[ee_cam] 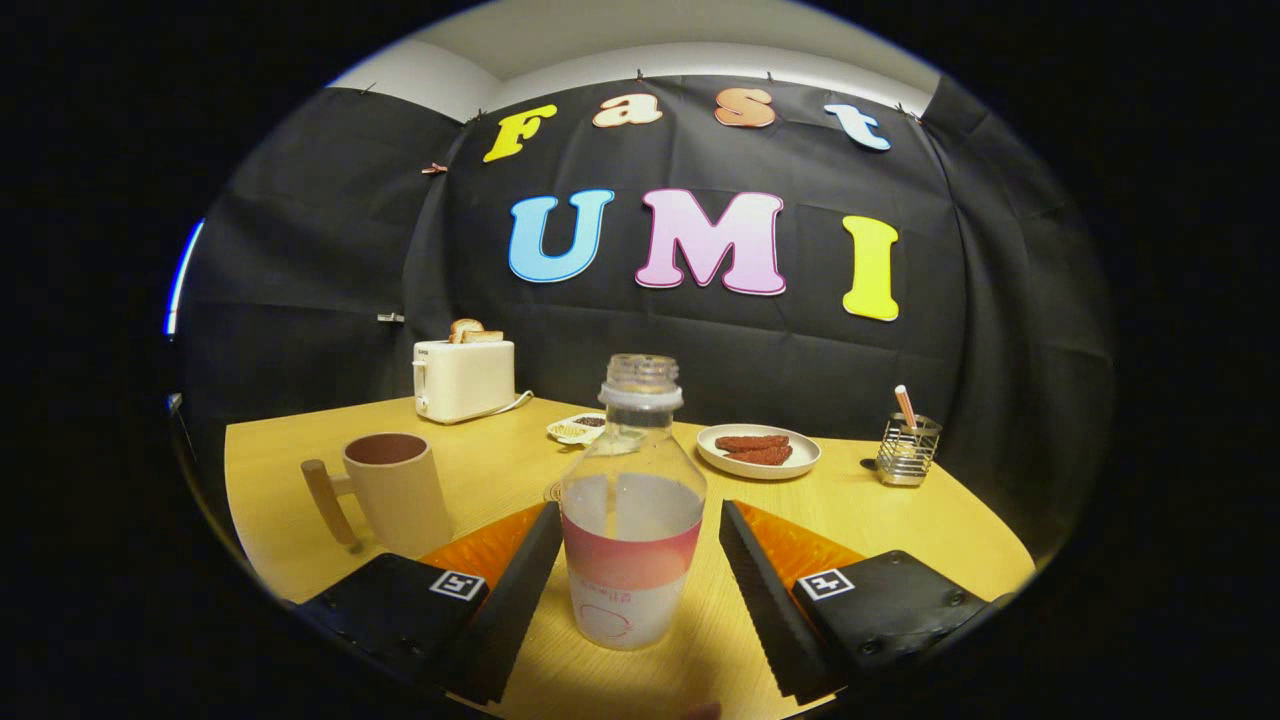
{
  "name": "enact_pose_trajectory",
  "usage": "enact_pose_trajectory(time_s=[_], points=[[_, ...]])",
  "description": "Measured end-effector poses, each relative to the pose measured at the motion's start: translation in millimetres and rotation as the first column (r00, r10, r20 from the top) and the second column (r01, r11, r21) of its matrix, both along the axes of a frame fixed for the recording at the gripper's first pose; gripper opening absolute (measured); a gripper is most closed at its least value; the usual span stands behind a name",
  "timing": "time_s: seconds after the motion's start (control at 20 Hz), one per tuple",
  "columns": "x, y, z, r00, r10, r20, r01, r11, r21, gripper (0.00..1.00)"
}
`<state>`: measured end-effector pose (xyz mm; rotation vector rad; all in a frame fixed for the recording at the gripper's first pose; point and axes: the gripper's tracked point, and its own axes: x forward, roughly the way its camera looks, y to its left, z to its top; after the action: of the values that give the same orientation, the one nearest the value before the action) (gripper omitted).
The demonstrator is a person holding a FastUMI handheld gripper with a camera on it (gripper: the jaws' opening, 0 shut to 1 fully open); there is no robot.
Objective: Take the bottle from table, then pour the juice into the cup, finally place the bottle on the coaster
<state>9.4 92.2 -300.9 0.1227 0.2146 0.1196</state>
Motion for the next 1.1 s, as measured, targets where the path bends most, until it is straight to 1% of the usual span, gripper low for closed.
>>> enact_pose_trajectory(time_s=[0.1,0.15,0.2,0.25,0.3,0.5,0.55,0.65,0.85,0.95,1.1], points=[[3.9,3.3,-5.9,1.000,-0.005,-0.010,0.005,1.000,0.014,0.96],[5.2,3.2,-5.0,1.000,-0.006,-0.009,0.006,1.000,0.017,0.94],[9.3,1.2,-4.8,1.000,-0.019,-0.009,0.019,1.000,0.016,0.83],[14.1,2.3,-5.0,1.000,-0.013,-0.024,0.013,1.000,0.018,0.78],[12.7,3.4,-6.1,0.999,-0.017,-0.033,0.017,1.000,0.001,0.76],[19.2,-0.6,34.7,1.000,-0.022,0.015,0.023,0.996,-0.087,0.74],[17.3,-2.9,46.1,0.999,-0.028,0.025,0.030,0.994,-0.107,0.72],[21.3,-1.2,55.4,1.000,-0.031,0.003,0.031,0.986,-0.166,0.71],[22.8,1.3,72.3,0.997,-0.061,-0.044,0.046,0.955,-0.293,0.70],[23.9,2.9,78.0,0.995,-0.078,-0.057,0.051,0.928,-0.368,0.70],[23.7,12.6,80.9,0.993,-0.086,-0.084,0.041,0.897,-0.441,0.70]])
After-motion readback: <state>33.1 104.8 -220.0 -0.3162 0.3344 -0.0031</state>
